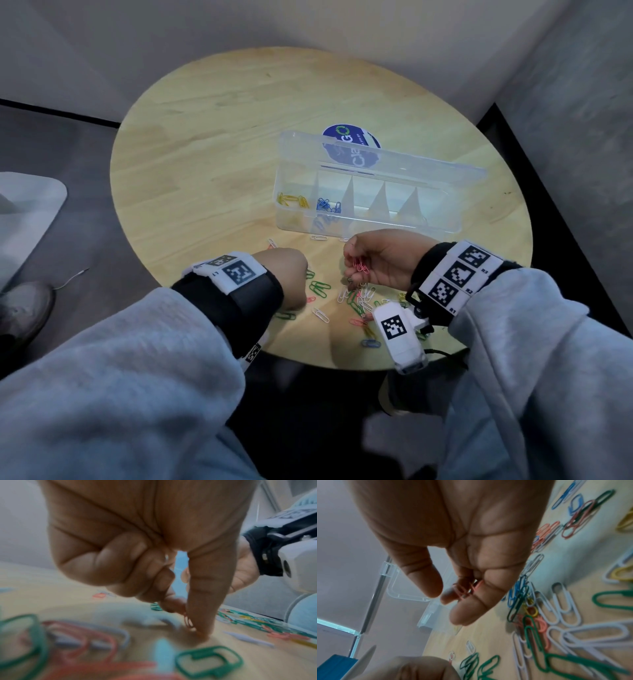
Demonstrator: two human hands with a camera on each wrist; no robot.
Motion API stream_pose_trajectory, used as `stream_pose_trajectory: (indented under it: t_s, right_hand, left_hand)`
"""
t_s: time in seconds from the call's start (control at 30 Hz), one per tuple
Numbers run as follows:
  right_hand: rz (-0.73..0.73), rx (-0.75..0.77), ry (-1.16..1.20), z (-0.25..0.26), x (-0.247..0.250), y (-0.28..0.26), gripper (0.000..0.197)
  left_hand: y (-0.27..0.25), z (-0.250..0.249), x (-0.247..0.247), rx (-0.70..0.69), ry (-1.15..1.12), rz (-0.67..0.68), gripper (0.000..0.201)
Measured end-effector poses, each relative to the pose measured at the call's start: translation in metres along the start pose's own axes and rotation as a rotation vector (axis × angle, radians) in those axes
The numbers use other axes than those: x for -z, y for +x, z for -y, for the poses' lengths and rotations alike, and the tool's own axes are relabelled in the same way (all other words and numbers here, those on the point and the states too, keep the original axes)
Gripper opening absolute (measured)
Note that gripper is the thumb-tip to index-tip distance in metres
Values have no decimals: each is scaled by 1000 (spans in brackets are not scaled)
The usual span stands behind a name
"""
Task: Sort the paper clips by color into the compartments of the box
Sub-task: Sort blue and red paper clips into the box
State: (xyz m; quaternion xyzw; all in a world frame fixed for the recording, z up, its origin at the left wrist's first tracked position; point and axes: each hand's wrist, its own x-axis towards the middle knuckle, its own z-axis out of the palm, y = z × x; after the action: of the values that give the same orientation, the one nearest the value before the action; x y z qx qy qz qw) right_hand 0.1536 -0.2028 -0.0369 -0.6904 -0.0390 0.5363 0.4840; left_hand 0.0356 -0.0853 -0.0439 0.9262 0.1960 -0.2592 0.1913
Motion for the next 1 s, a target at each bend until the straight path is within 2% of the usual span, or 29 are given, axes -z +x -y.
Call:
stream_pose_trajectory:
  t_s: [0.1, 0.17, 0.23, 0.33, 0.43, 0.6, 0.7, 0.87, 0.93, 1.0]
  right_hand:
    - [-35, 1, 16, 0, -2, 0, 22]
    - [-54, 24, -34, 1, -5, 0, 23]
    - [-68, 79, -125, 2, -8, 1, 26]
    - [-92, 143, -470, 5, -15, 5, 33]
    - [-69, 148, -750, 12, -31, 6, 38]
    - [-41, 291, -1131, 20, -63, 6, 26]
    - [38, 331, -1242, 16, -81, 2, 19]
    - [181, 347, -1423, 1, -105, 6, 37]
    - [166, 362, -1503, -5, -111, 11, 41]
    - [120, 398, -1519, -8, -113, 14, 35]
  left_hand:
    - [-3, 8, 11, 11, -97, -23, 7]
    - [-3, 20, 26, 0, -233, -11, 17]
    - [-7, 33, 45, -3, -450, -19, 19]
    - [-16, 56, 66, 6, -867, -125, 26]
    - [-25, 77, 77, 22, -1071, -228, 33]
    - [-33, 99, 79, 42, -1074, -293, 36]
    - [-34, 102, 78, 46, -1061, -294, 33]
    - [-33, 99, 74, 81, -1094, -220, 27]
    - [-31, 97, 72, 127, -1071, -179, 24]
    - [-27, 96, 68, 209, -1009, -135, 24]
